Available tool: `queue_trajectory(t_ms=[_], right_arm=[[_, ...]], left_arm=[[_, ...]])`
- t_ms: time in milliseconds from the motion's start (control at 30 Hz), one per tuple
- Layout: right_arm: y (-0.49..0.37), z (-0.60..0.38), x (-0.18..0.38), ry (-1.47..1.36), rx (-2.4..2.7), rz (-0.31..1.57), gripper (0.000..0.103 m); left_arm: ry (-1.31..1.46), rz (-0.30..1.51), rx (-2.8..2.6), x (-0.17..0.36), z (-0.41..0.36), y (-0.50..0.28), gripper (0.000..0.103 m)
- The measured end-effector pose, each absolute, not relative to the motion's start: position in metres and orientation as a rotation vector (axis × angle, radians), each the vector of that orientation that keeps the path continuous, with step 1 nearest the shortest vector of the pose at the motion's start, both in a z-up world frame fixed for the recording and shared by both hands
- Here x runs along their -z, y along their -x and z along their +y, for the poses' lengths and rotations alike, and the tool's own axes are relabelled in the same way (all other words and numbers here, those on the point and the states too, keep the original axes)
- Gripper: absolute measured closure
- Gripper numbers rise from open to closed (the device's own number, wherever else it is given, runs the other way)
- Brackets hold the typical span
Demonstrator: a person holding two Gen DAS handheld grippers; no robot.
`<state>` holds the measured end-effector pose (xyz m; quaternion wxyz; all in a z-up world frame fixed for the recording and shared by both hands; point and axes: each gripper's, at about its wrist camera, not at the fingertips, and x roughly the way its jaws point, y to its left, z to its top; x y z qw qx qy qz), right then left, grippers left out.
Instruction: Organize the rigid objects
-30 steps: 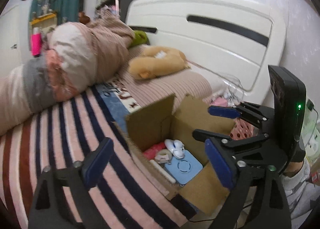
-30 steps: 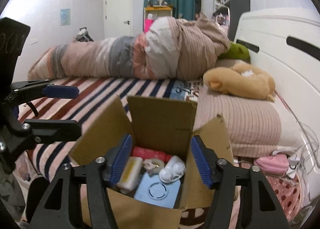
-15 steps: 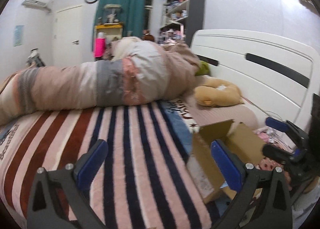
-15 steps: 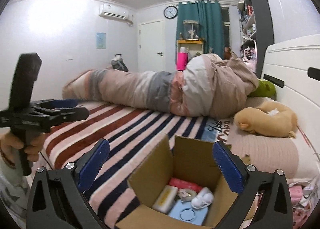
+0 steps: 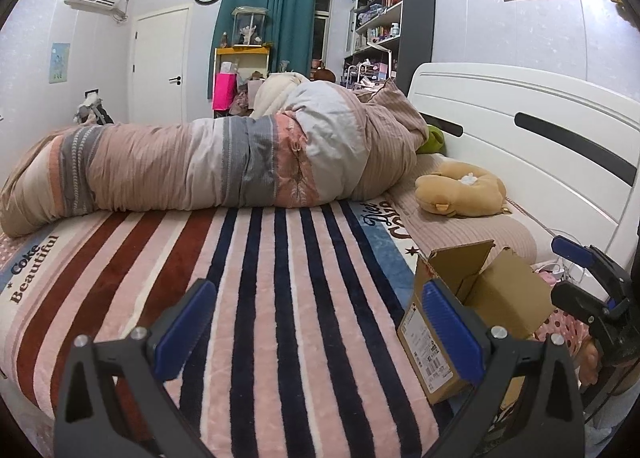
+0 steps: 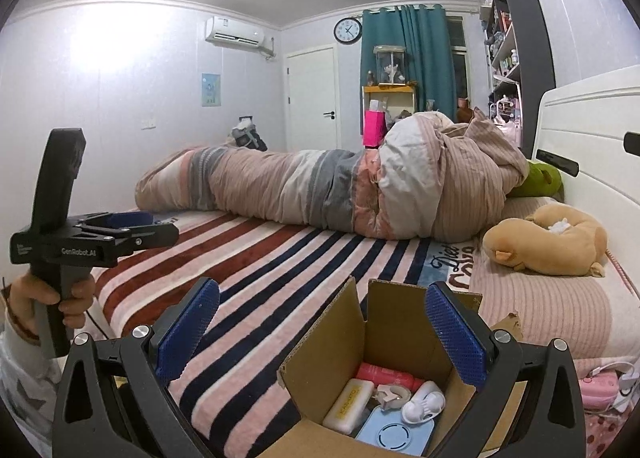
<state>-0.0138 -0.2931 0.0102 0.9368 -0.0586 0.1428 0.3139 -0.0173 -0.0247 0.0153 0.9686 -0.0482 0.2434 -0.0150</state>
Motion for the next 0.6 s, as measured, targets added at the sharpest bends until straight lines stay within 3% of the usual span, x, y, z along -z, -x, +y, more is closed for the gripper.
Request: queue_trajectory(t_ms=[600], right_arm=[[0.0134, -0.2974, -0.0079, 0.115, -0.638, 0.295, 0.0]], left_arm=[[0.086, 0.497, 0.03, -0.013, -0.0235, 0.0175, 0.001]])
